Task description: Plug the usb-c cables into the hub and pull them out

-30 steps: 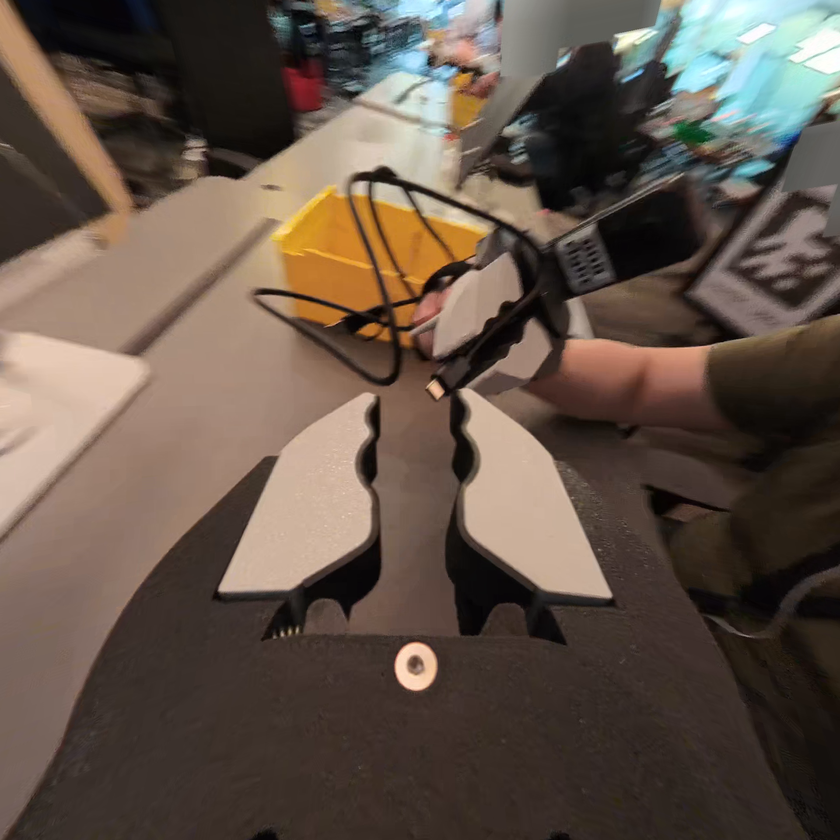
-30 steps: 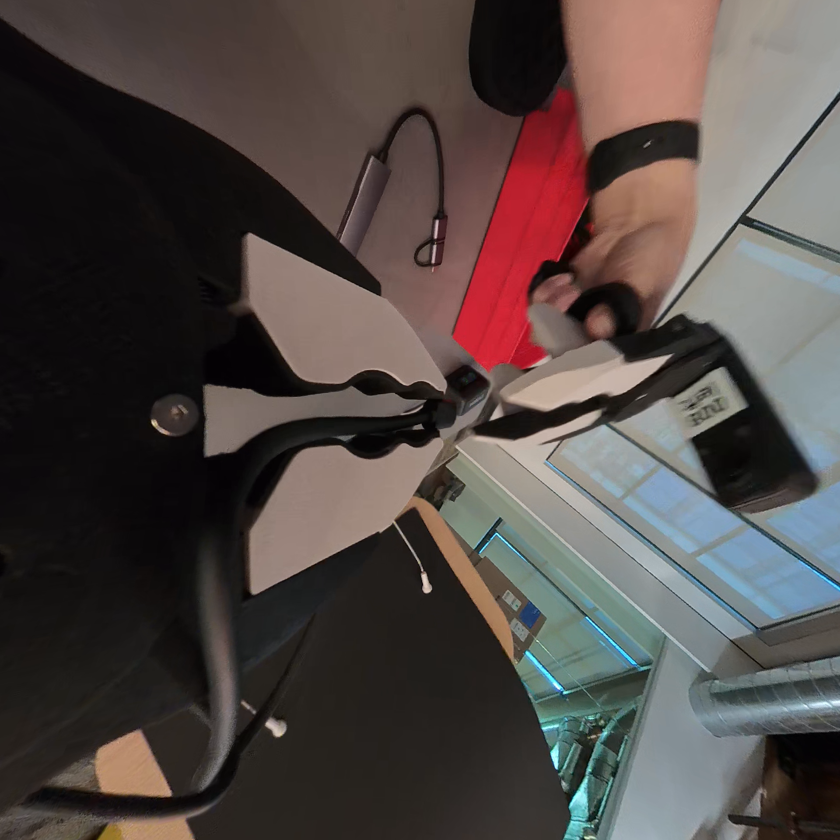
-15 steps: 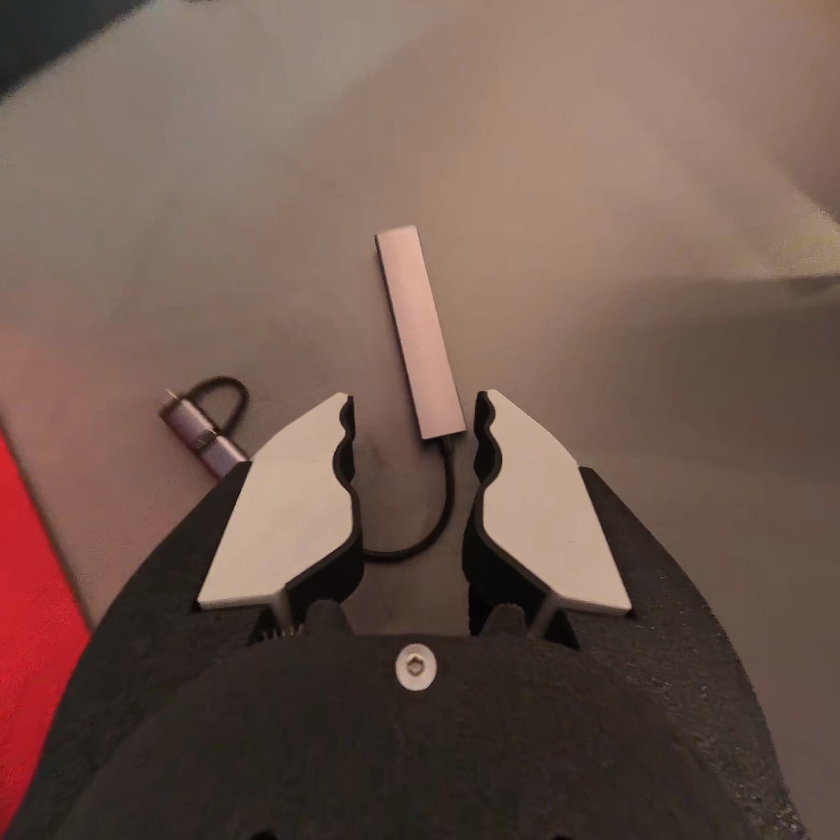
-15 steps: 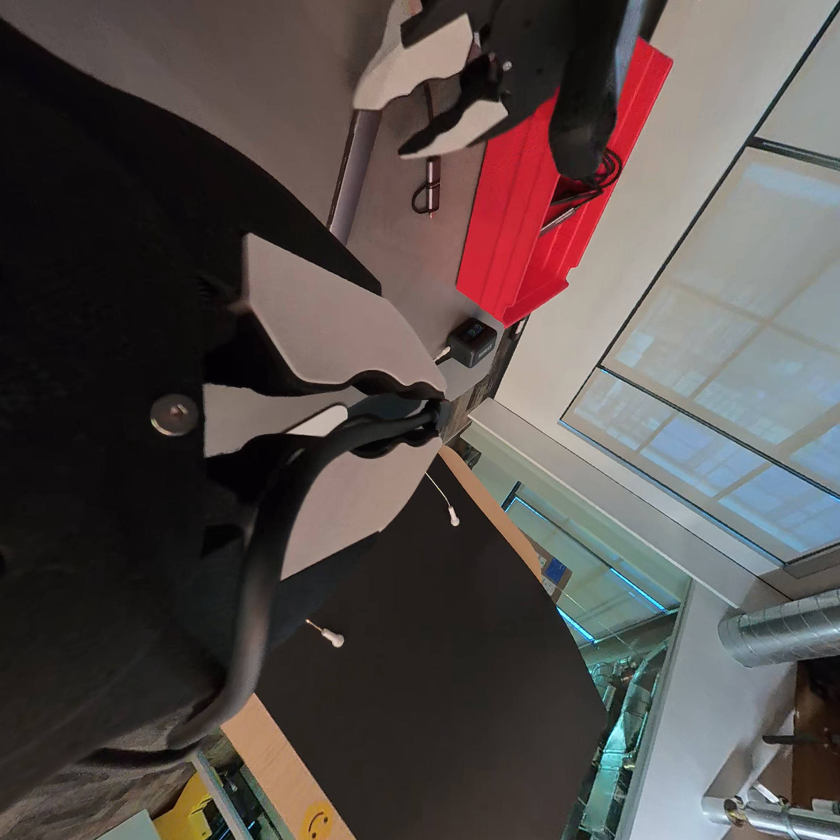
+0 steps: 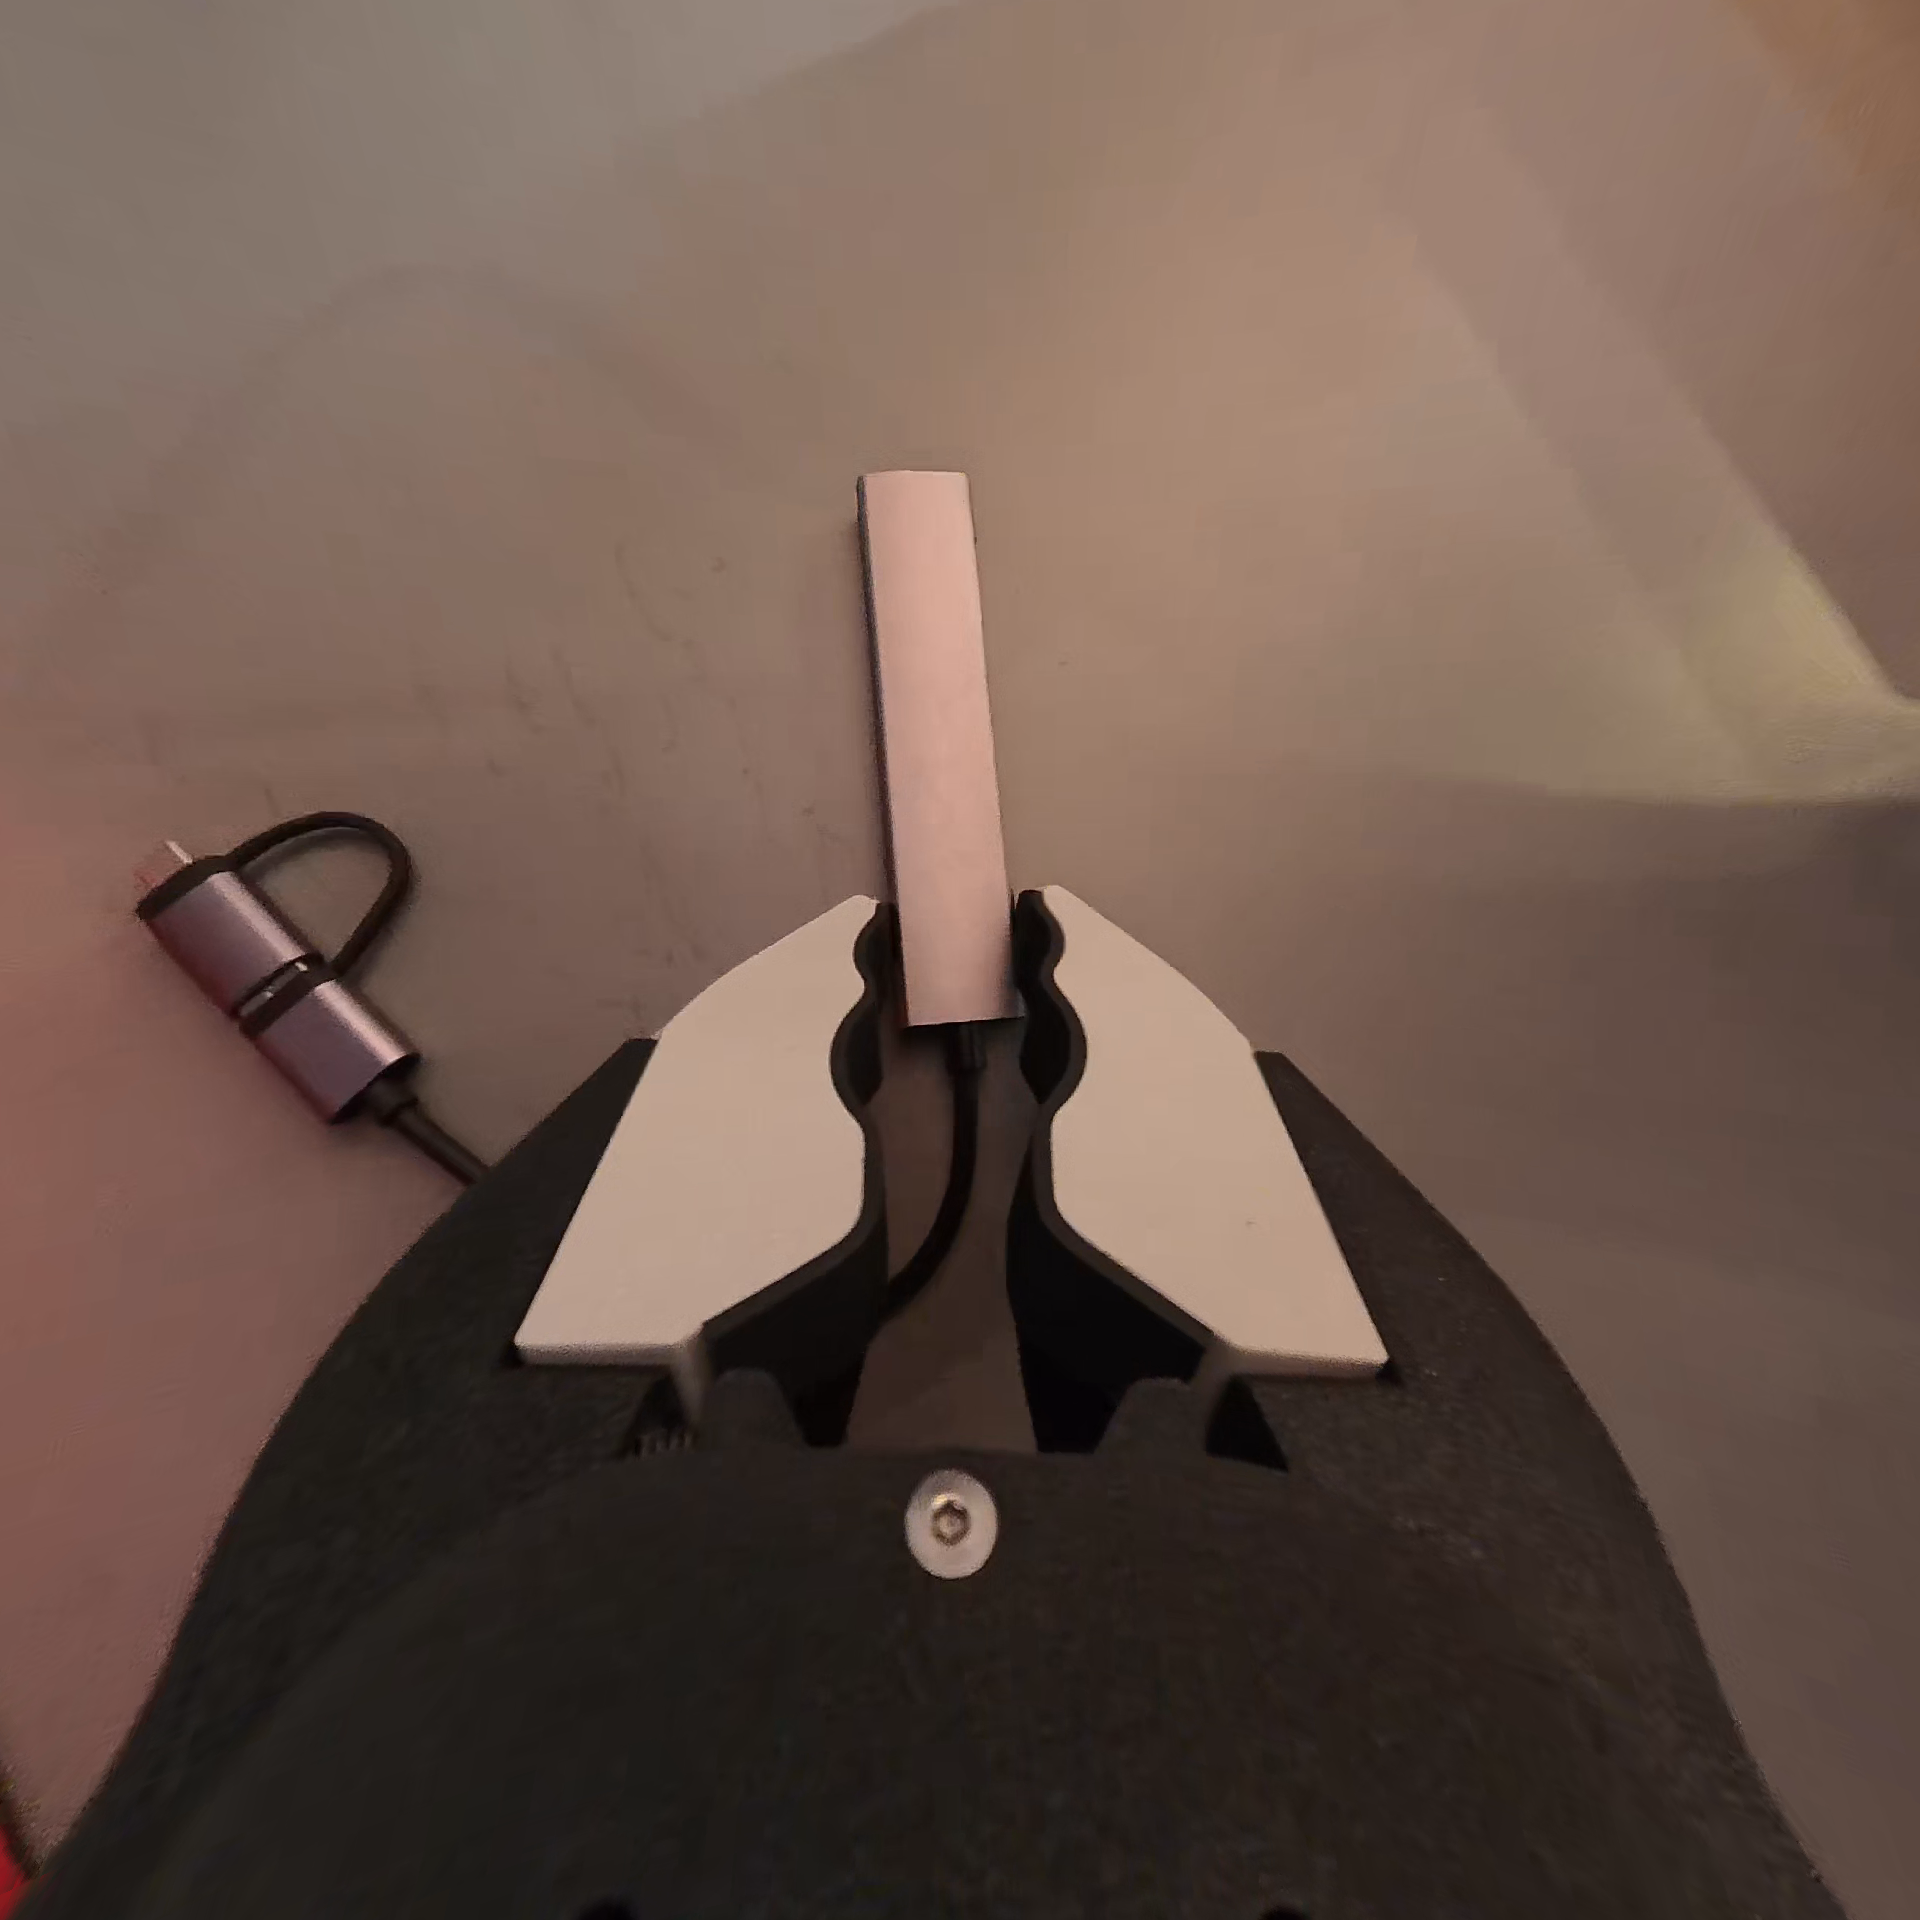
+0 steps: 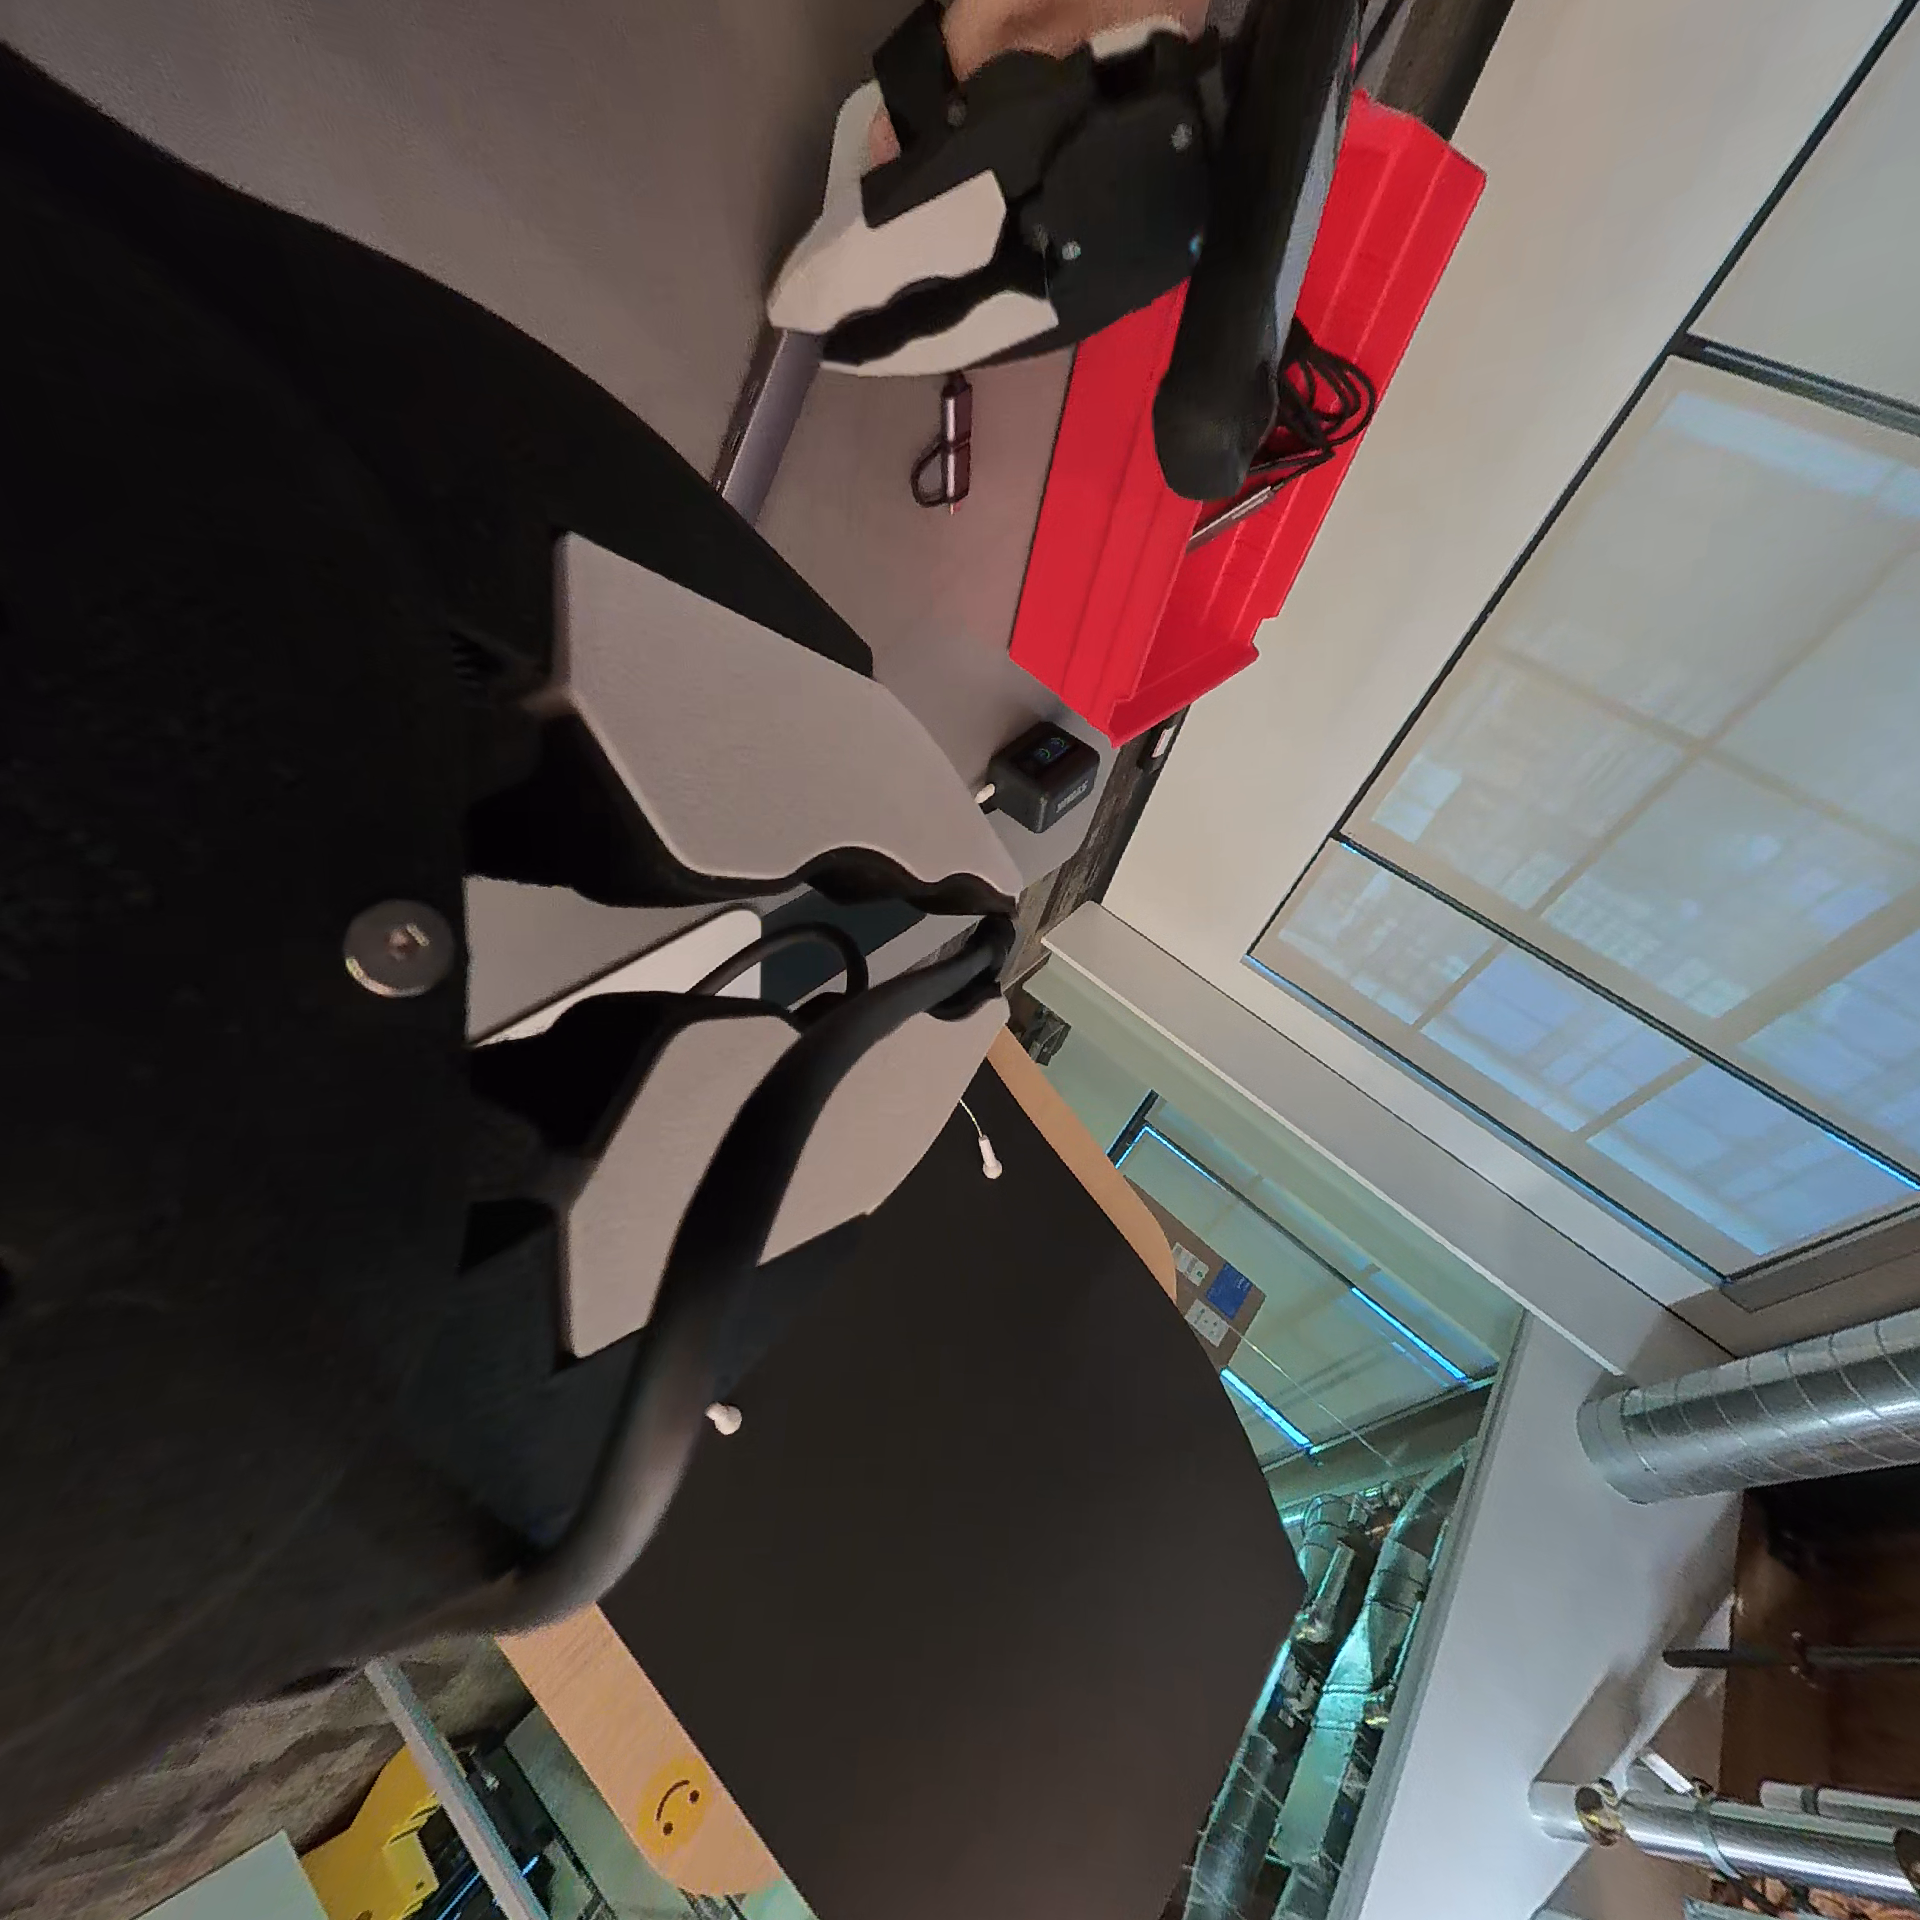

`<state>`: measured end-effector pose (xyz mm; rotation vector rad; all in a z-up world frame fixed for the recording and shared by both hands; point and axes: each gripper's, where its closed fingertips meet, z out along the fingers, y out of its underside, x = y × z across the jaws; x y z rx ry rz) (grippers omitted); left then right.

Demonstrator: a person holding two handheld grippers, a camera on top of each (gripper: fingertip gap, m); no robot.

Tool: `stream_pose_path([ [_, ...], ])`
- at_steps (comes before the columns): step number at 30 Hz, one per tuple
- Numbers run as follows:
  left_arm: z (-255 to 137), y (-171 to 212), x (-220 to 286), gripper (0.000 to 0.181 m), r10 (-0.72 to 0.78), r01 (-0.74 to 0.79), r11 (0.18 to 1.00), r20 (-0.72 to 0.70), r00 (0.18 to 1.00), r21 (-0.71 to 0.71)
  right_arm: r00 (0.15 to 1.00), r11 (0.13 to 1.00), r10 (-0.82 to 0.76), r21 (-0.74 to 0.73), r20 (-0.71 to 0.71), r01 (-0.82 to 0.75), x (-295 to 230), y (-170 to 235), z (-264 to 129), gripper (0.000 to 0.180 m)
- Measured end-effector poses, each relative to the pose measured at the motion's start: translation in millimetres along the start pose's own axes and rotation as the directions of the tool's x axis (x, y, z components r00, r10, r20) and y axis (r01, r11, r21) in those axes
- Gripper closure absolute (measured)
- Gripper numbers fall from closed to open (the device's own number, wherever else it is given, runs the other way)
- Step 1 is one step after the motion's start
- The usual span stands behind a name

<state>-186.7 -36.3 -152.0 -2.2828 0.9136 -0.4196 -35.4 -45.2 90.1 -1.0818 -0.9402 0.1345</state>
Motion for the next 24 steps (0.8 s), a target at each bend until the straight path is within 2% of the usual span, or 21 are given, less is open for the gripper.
stream_pose_path([
  [4,-13,-34,4,0.158,-0.104,0.120,0.989,-0.180,0.978,0.082,0.998,0.998,0.052,-0.048,0.029,-0.051,-5,11,6,0.167],
  [7,-24,-67,0,0.158,-0.096,0.132,0.983,-0.253,0.963,0.128,0.983,0.969,0.177,-0.182,0.053,-0.165,-14,40,19,0.167],
  [10,-28,-104,-7,0.158,-0.069,0.127,0.975,-0.299,0.952,0.180,0.943,0.923,0.324,-0.244,0.080,-0.296,-32,63,32,0.167],
  [13,-27,-135,-3,0.158,-0.042,0.135,0.962,-0.362,0.931,0.236,0.923,0.898,0.379,-0.266,0.062,-0.350,-47,81,43,0.167],
  [18,-8,-142,9,0.158,0.001,0.121,0.946,-0.375,0.927,0.301,0.930,0.909,0.368,-0.208,-0.003,-0.360,-53,95,49,0.168],
  [24,-8,-140,20,0.158,0.017,0.127,0.936,-0.402,0.916,0.328,0.962,0.944,0.270,-0.189,-0.033,-0.271,-59,100,51,0.167],
])
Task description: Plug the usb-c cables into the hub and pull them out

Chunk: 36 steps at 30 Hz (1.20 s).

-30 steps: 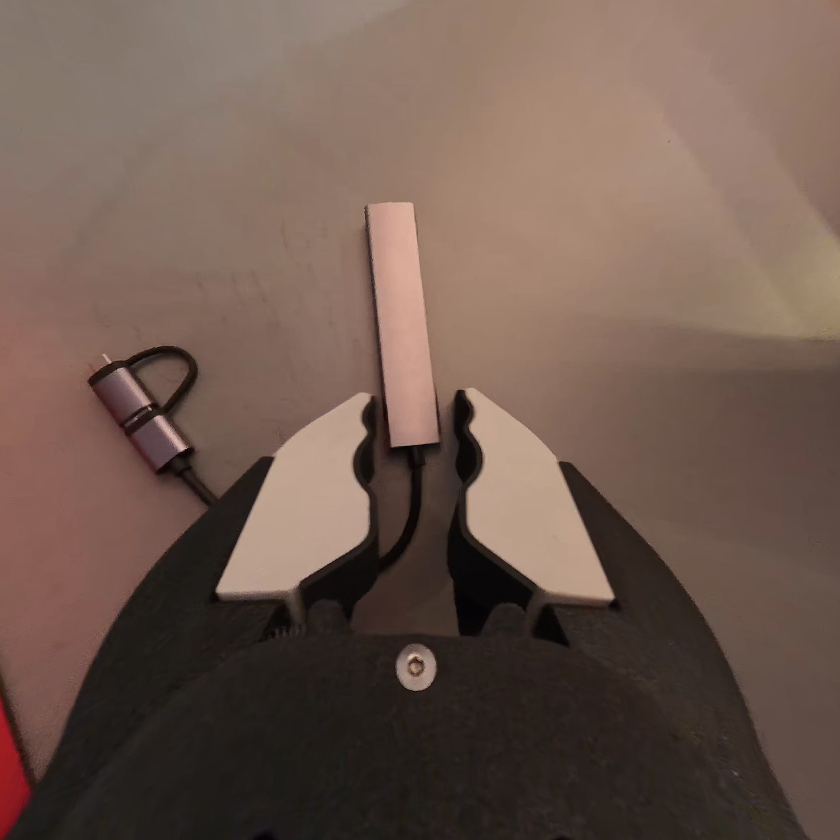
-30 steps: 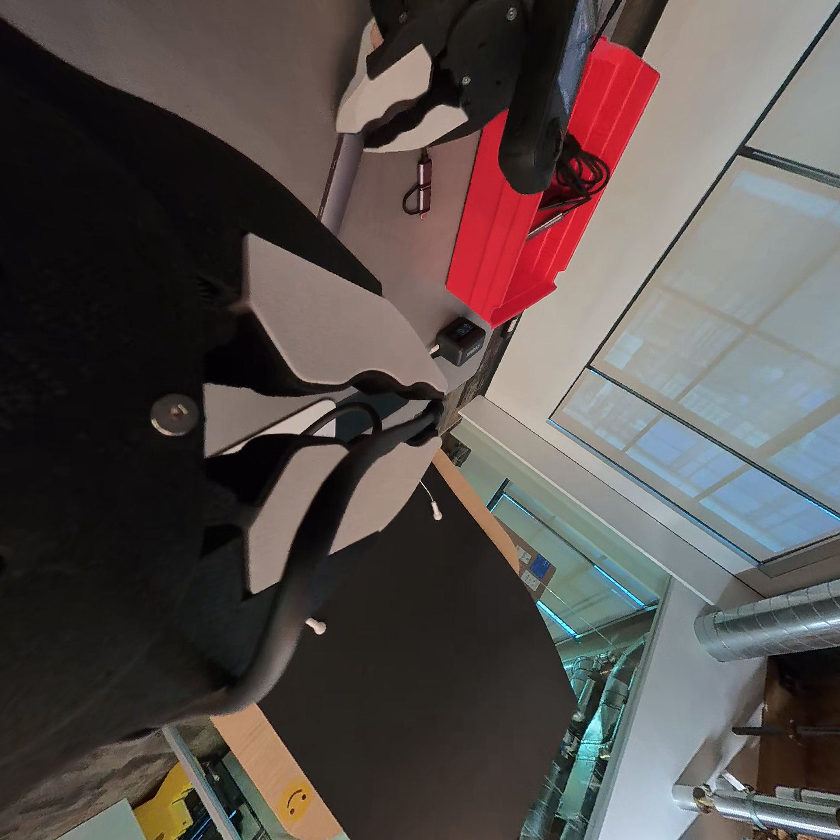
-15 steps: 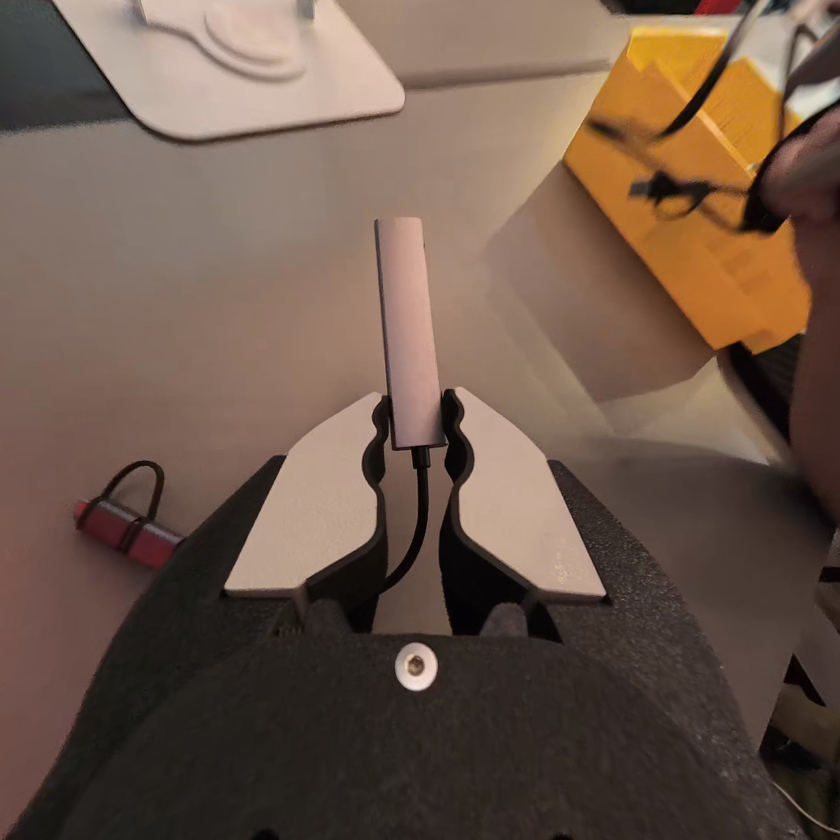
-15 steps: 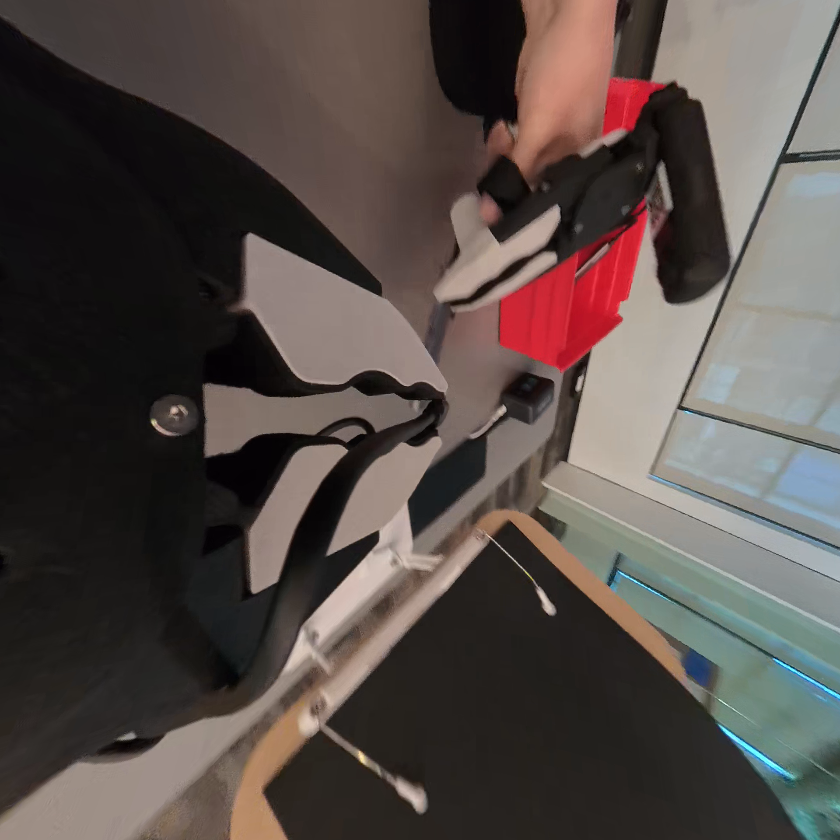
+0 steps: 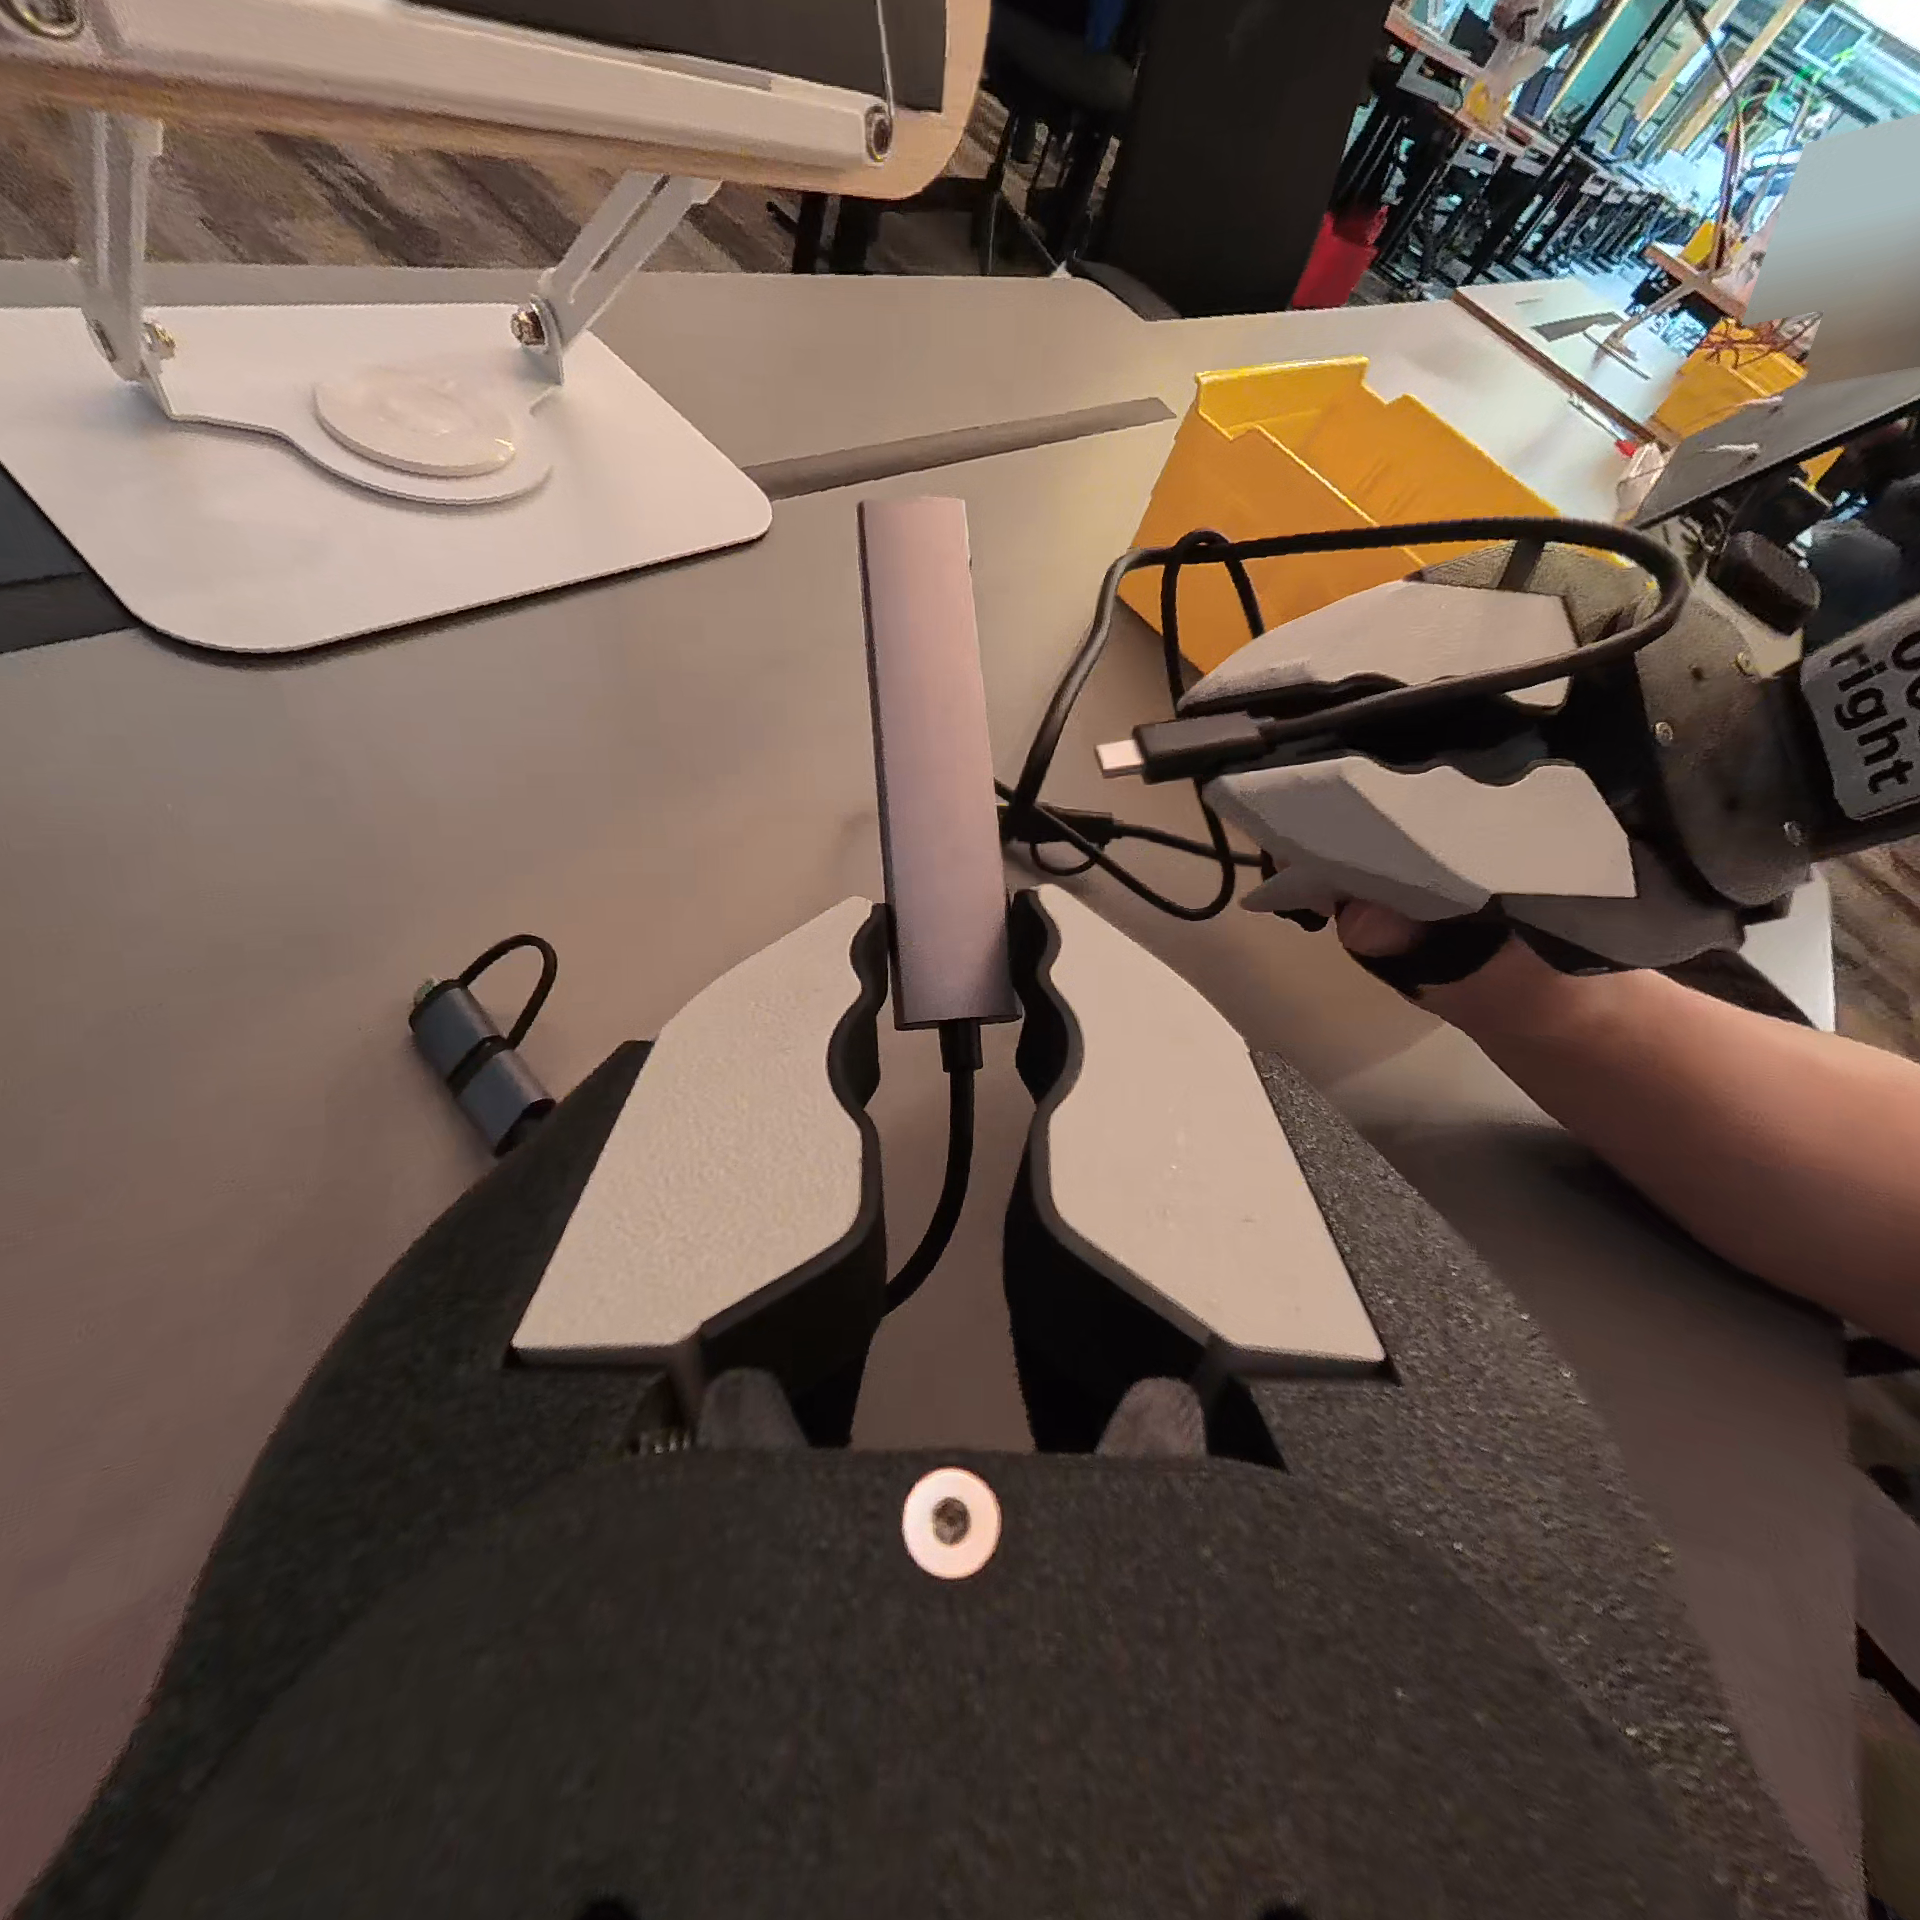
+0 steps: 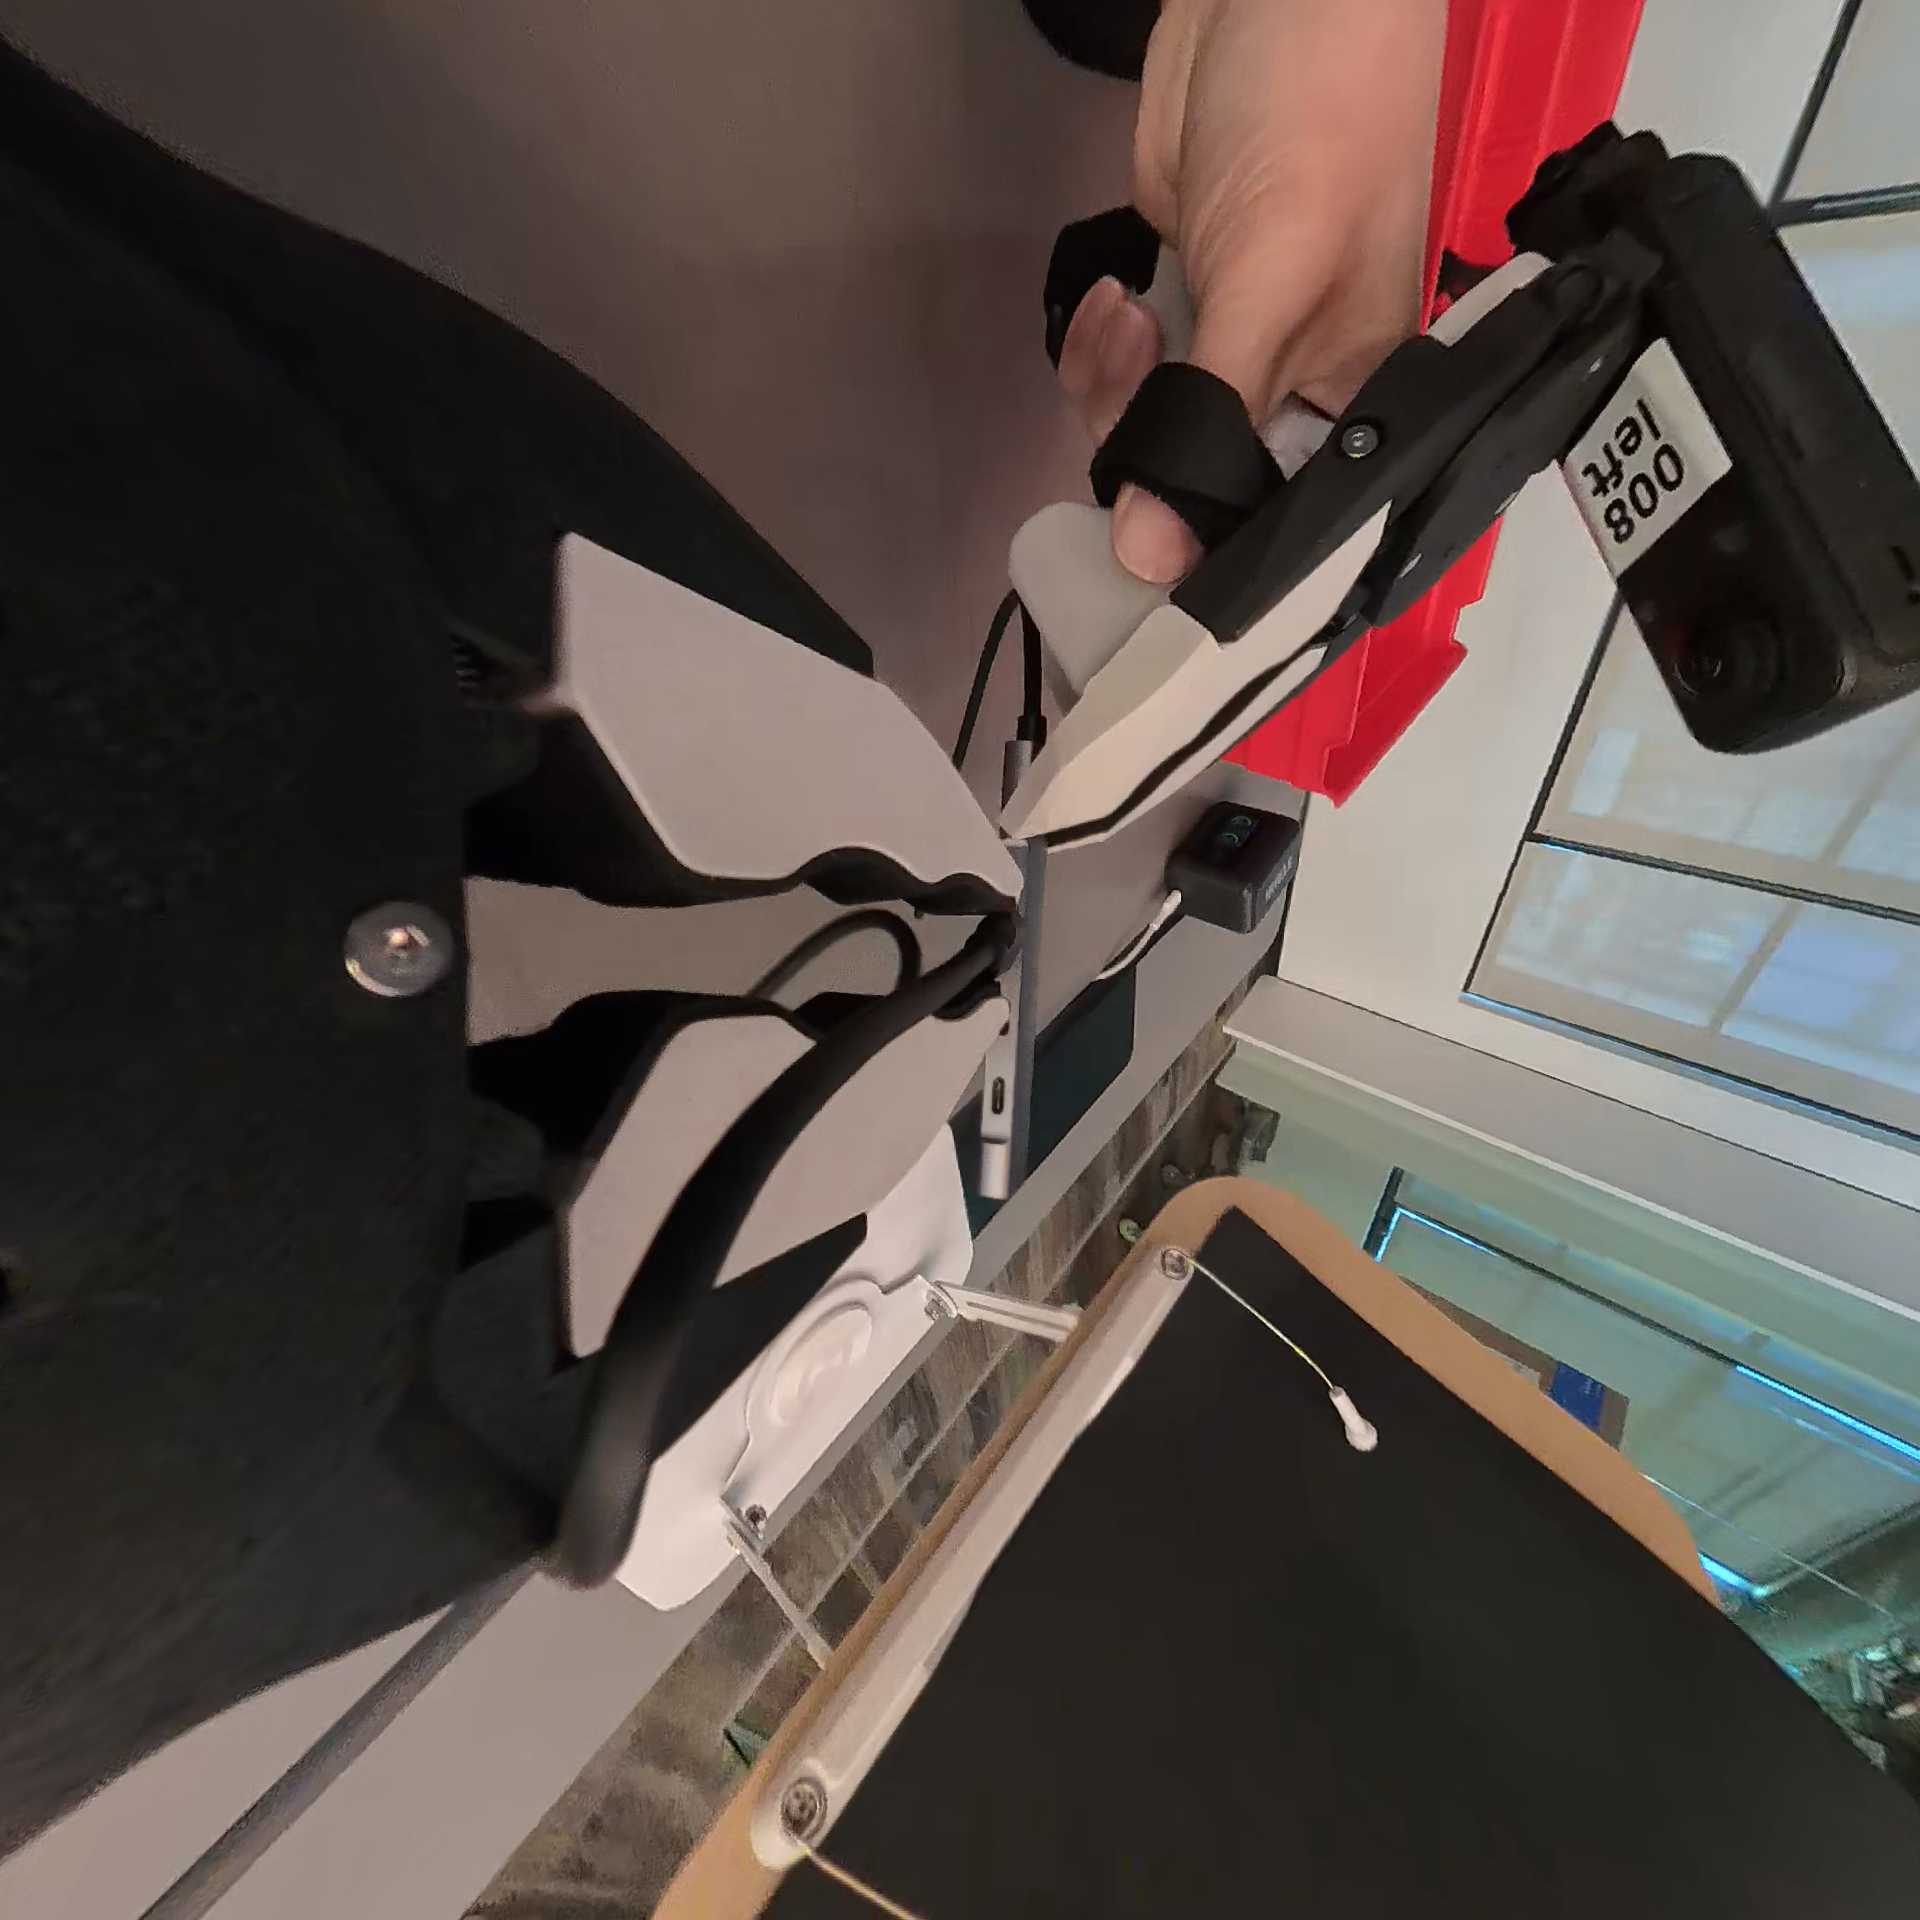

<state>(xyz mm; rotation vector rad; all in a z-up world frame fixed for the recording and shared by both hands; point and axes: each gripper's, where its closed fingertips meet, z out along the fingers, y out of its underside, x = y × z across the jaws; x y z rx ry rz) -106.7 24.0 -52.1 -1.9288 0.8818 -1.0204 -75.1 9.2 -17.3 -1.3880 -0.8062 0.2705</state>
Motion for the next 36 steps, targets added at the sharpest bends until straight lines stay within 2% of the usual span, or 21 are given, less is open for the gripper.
stream_pose_path([
  [10,-3,3,10,0.158,-0.016,0.016,1.000,-0.038,0.999,0.005,0.996,0.996,-0.087,0.032,-0.033,0.088,-5,1,-1,0.167],
  [15,-2,6,15,0.158,-0.023,0.023,1.000,-0.067,0.997,-0.012,0.981,0.981,-0.187,0.042,-0.048,0.189,-7,3,-2,0.166],
  [24,-4,10,17,0.158,-0.008,0.005,0.999,-0.080,0.997,-0.037,0.969,0.968,-0.245,0.051,-0.014,0.246,-14,8,-2,0.165],
  [29,-5,17,20,0.158,0.022,-0.031,0.996,-0.110,0.994,-0.087,0.941,0.940,-0.337,0.068,0.020,0.335,-22,11,-3,0.165],
  [32,-5,21,18,0.158,0.066,-0.076,0.992,-0.098,0.993,-0.106,0.943,0.942,-0.333,0.057,0.026,0.331,-24,14,-2,0.166],
  [36,-7,18,20,0.158,0.038,-0.048,0.995,-0.126,0.991,-0.082,0.963,0.962,-0.267,0.077,0.032,0.264,-23,11,-2,0.166],
])
